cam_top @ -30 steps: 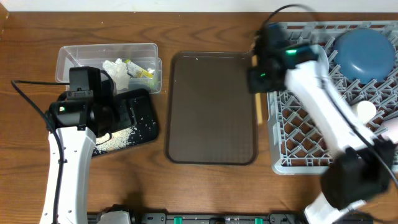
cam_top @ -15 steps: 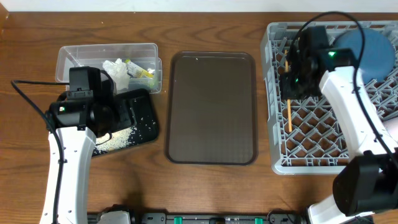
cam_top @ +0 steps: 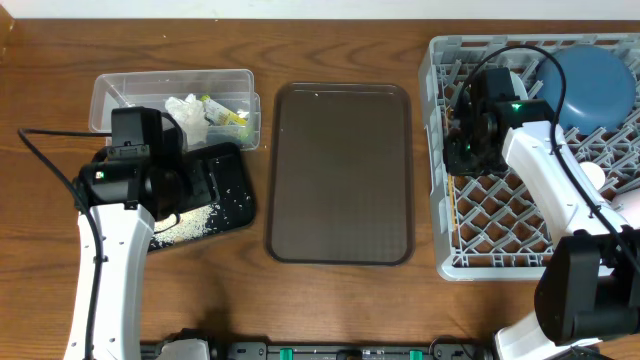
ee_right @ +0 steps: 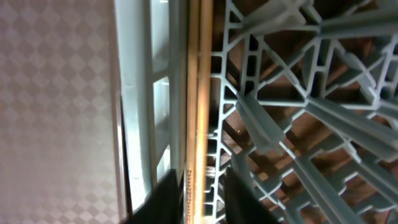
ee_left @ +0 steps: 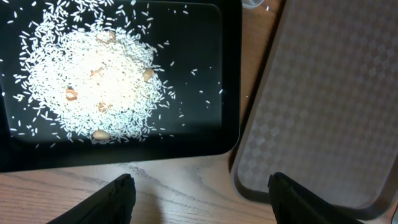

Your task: Sort waste into correct bins and load items into the dishwasher rack

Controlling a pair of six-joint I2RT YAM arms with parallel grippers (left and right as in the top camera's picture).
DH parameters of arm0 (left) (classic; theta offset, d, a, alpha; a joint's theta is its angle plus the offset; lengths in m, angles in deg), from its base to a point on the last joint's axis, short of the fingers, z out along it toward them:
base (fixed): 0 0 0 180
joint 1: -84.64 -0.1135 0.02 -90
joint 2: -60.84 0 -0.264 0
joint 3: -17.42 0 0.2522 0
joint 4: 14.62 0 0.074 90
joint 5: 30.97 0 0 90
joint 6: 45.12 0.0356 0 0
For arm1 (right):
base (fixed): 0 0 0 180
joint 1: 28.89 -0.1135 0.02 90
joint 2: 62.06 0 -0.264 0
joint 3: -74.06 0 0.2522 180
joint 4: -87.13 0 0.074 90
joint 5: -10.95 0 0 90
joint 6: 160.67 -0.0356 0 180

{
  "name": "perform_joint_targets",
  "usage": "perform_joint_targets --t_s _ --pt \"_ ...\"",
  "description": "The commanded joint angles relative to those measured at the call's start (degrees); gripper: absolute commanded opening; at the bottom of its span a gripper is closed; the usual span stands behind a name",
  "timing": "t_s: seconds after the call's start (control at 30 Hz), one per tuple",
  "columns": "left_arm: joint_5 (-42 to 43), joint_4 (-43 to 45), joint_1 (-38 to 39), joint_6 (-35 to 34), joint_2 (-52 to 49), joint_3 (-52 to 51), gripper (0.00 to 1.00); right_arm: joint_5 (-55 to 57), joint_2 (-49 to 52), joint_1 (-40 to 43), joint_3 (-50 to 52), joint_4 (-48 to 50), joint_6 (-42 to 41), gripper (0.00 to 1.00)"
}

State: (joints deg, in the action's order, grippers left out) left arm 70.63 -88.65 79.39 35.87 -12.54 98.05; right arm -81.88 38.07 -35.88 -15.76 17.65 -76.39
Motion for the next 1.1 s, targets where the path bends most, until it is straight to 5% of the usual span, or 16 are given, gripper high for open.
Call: perform_joint_targets --t_s 0.0,0.43,0.53,0.7,1.07 --pt "-0.72 -0.33 -0.24 0.11 0.28 0.42 0.72 -0.66 0.31 -0.17 0.15 0.48 0.00 0.29" --pt "3.17 4.04 0.42 0.13 0.31 0.42 0.72 -0.63 -7.32 0.44 -0.35 3.85 -0.02 0.36" --pt "3.13 9.14 2.91 0.46 0.13 0.42 0.72 -0.79 -11.17 1.31 -0.35 8.02 -2.08 0.55" --pt "3.08 14.40 10.32 3.43 -1.31 0.42 0.72 -7.15 -13.09 2.73 -0.35 13.00 0.37 0.68" --pt "-2.23 -3.04 13.14 5.97 -3.87 0.42 0.72 -9.20 -16.74 11.69 -0.31 3.17 0.68 0.93"
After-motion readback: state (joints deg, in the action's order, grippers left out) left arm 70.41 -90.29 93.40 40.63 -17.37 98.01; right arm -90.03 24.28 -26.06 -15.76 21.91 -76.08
